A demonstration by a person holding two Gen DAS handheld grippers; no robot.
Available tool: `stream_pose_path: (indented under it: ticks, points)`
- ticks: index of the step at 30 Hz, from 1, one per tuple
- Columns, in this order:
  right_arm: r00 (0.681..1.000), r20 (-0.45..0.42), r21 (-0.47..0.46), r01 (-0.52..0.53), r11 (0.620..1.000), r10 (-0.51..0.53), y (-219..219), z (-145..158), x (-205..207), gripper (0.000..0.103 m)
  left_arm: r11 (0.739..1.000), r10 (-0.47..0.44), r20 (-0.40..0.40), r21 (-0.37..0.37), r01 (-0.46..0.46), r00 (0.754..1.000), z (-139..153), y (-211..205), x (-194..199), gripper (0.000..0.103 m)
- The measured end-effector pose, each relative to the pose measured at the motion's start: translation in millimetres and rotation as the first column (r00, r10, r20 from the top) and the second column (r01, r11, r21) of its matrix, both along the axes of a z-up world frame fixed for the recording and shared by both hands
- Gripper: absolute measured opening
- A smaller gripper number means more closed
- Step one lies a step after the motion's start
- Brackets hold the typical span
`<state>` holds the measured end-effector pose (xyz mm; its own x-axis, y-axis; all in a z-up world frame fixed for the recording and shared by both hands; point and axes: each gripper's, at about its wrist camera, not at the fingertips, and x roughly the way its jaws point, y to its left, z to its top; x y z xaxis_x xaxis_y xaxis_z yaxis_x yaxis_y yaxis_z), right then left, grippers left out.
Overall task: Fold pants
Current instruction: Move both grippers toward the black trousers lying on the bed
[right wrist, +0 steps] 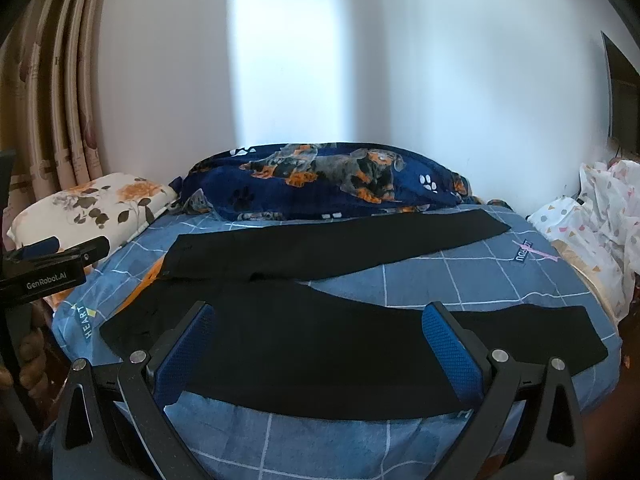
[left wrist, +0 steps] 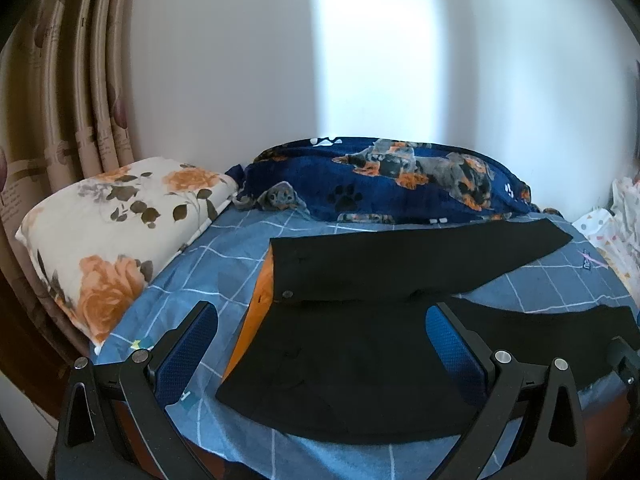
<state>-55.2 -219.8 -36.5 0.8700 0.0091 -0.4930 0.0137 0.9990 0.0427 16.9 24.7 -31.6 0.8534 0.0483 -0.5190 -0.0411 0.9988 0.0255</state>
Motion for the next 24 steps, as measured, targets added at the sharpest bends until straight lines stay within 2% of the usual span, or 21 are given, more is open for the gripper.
stream_pose_path:
  ticks: [17, 24]
  points:
    - [0.999, -0.049, 0.032, 0.000, 0.999, 0.002, -7, -16, 6, 0.103, 1.000, 0.023, -0.073, 0.012, -0.022, 0.997, -19, 4, 15, 0.103]
    - [0.997, -0.076, 0.043, 0.006, 0.999, -0.002, -12, -21, 15, 0.103, 0.999, 0.005, -0.156, -0.044, -0.012, 0.988, -30, 24, 47, 0.103]
